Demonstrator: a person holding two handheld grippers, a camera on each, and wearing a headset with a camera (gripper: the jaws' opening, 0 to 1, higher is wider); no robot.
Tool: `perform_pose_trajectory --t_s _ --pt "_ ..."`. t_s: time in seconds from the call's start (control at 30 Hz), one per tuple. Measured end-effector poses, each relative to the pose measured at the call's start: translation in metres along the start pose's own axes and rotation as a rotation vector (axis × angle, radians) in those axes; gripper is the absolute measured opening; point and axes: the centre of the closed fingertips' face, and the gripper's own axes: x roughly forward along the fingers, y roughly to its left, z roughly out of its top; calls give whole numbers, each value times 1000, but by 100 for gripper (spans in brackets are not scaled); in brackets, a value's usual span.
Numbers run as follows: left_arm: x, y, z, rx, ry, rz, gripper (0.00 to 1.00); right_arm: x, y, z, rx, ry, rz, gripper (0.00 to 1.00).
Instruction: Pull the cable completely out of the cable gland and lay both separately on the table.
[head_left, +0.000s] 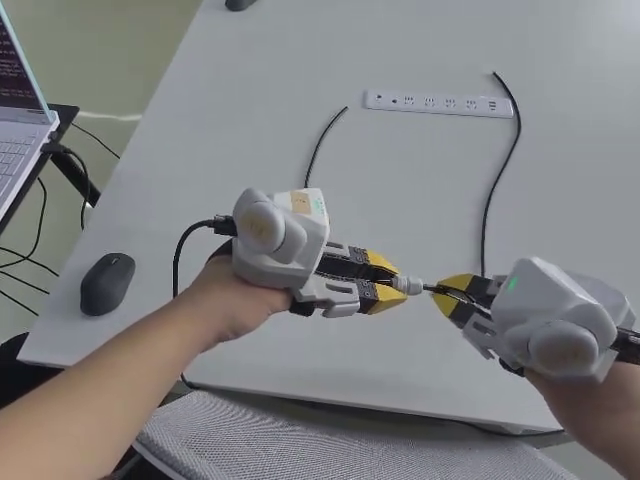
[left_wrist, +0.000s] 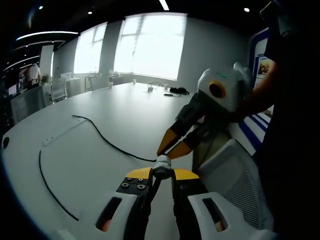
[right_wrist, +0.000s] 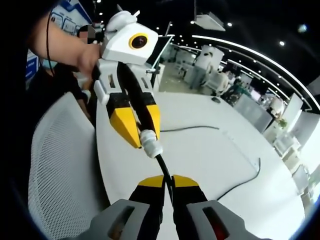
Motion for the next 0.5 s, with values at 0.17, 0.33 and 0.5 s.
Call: perform_pose_trajectory --t_s 0.17,0.33,0.5 --pt "0 -1 1 -4 -5 8 15 0 -7 -10 86 9 -25 0" --pt "-1 -2 2 1 -11 14 15 -1 -12 -23 203 26 -55 0" --pt "-1 -1 4 2 -20 24 15 -2 -18 -36 307 31 -86 0"
